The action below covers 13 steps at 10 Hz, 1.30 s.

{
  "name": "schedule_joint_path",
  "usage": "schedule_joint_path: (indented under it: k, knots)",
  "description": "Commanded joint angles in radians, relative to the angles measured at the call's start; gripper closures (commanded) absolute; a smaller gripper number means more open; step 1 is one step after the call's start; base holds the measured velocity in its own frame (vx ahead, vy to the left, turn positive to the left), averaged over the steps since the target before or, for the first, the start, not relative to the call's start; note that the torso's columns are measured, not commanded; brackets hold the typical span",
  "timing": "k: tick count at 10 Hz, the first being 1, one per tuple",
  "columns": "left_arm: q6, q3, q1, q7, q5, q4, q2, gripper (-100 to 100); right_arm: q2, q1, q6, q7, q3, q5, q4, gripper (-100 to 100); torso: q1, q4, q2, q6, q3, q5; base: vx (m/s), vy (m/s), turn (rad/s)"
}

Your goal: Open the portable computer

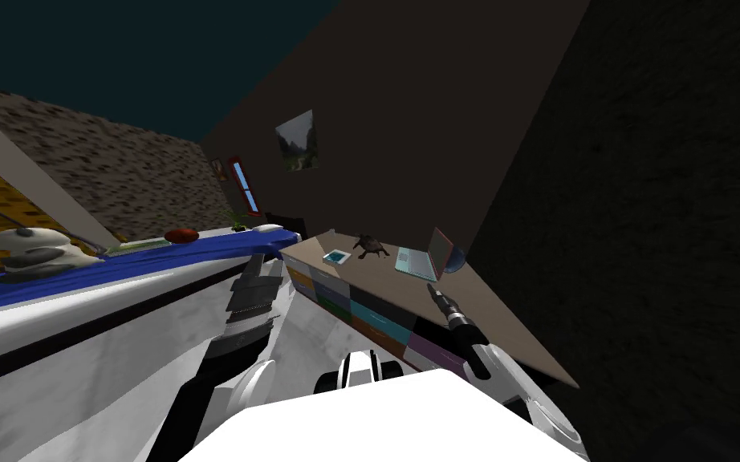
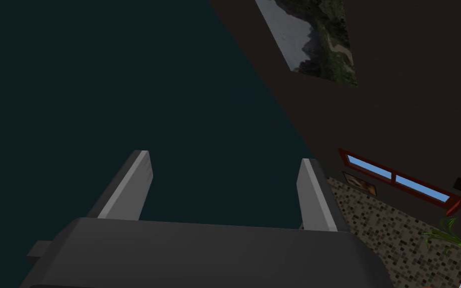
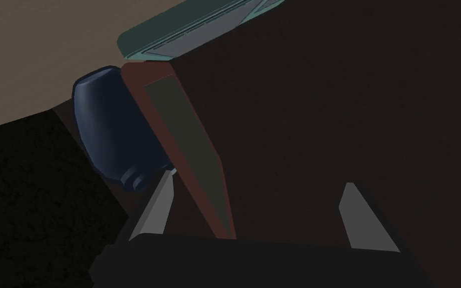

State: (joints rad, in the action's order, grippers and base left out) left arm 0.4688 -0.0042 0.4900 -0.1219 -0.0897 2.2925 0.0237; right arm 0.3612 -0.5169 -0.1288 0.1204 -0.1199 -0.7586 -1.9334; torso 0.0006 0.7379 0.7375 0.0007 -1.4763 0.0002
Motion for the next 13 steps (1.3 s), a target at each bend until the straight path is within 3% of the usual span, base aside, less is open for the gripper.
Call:
schedule_joint_path:
  k: [1,2,3,4,5,6,7,8,11,12,13]
  knots:
    - [0.000,0.000,0.000,0.000,0.000,0.000,0.000,0,0.022,-0.003,-0.052,0.011,-0.007,-0.058,0.037,-100,-0.001,0.000,0.000,-0.001,0.000,0.000,-0.014,-0.015,0.113]
    - [0.000,0.000,0.000,0.000,0.000,0.000,0.000,0,0.039,-0.003,-0.083,0.021,-0.013,-0.104,0.073,-100,-0.001,0.000,0.000,0.000,0.000,0.000,-0.020,-0.013,0.198]
    - [0.000,0.000,0.000,0.000,0.000,0.000,0.000,0,0.039,-0.003,-0.090,0.021,-0.013,-0.106,0.073,-100,-0.001,0.000,0.001,-0.001,0.000,0.000,-0.016,-0.012,0.144]
    - [0.000,0.000,0.000,0.000,0.000,0.000,0.000,0,0.055,-0.003,-0.127,0.032,-0.020,-0.141,0.105,-100,-0.001,0.000,0.000,0.000,0.000,0.000,-0.010,-0.009,0.221]
    - [0.000,0.000,0.000,0.000,0.000,0.000,0.000,0,0.055,-0.003,-0.127,0.032,-0.020,-0.155,0.110,-100,-0.001,0.000,0.000,-0.001,0.000,0.000,-0.010,-0.011,0.147]
    - [0.000,0.000,0.000,0.000,0.000,0.000,0.000,0,0.070,-0.003,-0.162,0.042,-0.025,-0.186,0.147,-100,0.000,0.000,0.000,0.000,0.000,0.000,-0.012,-0.010,0.181]
    - [0.000,0.000,0.000,0.000,0.000,0.000,0.000,0,0.070,-0.003,-0.162,0.042,-0.025,-0.204,0.148,-100,-0.001,0.000,0.000,-0.001,0.000,0.000,-0.007,-0.011,0.113]
    - [0.000,0.000,0.000,0.000,0.000,0.000,0.000,0,0.085,-0.004,-0.196,0.053,-0.031,-0.239,0.188,-100,-0.001,0.000,0.000,0.000,0.000,0.000,-0.007,-0.011,0.219]
    - [0.000,0.000,0.000,0.000,0.000,0.000,0.000,0,0.099,-0.004,-0.228,0.064,-0.037,-0.301,0.228,-100,-0.001,0.000,0.000,-0.001,0.000,0.000,-0.003,-0.009,0.152]
    - [0.000,0.000,0.000,0.000,0.000,0.000,0.000,0,0.113,-0.005,-0.259,0.075,-0.042,-0.339,0.269,-100,-0.001,0.000,0.000,0.000,0.000,0.000,-0.001,-0.008,0.165]
    - [0.000,0.000,0.000,0.000,0.000,0.000,0.000,0,0.113,-0.005,-0.259,0.075,-0.042,-0.349,0.269,-100,-0.001,0.000,0.000,-0.001,0.000,0.000,0.000,-0.009,0.108]
